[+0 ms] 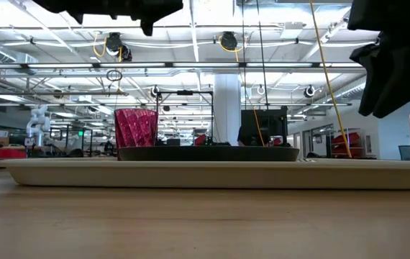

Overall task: Pick and place plate/cup/fork/spoon on tray
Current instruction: Return to Home Position

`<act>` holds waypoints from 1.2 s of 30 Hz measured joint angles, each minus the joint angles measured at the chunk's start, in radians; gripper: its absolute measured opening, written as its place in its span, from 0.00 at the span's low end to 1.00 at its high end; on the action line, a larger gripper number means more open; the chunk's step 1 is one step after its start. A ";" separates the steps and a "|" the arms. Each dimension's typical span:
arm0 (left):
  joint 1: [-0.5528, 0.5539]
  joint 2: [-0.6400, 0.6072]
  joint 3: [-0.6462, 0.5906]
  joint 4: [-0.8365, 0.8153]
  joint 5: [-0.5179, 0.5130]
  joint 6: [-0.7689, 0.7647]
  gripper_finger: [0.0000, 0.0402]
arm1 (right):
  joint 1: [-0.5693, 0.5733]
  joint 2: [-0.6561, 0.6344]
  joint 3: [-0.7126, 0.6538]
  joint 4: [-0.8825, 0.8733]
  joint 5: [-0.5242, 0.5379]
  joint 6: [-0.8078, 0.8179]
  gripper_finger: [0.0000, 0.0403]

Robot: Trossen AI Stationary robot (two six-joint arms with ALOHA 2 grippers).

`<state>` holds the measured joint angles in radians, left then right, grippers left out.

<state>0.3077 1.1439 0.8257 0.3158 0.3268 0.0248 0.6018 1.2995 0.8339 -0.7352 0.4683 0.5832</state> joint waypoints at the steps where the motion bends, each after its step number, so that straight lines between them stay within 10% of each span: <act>1: -0.005 0.000 0.000 0.012 -0.014 0.002 0.20 | 0.001 -0.001 0.000 0.005 0.002 -0.005 0.31; 36: -0.016 0.000 0.000 -0.037 -0.066 0.007 0.20 | 0.017 -0.262 -0.014 0.004 0.086 -0.054 0.28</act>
<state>0.2920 1.1442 0.8257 0.2786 0.2604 0.0320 0.6192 1.0376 0.8202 -0.7310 0.5543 0.5297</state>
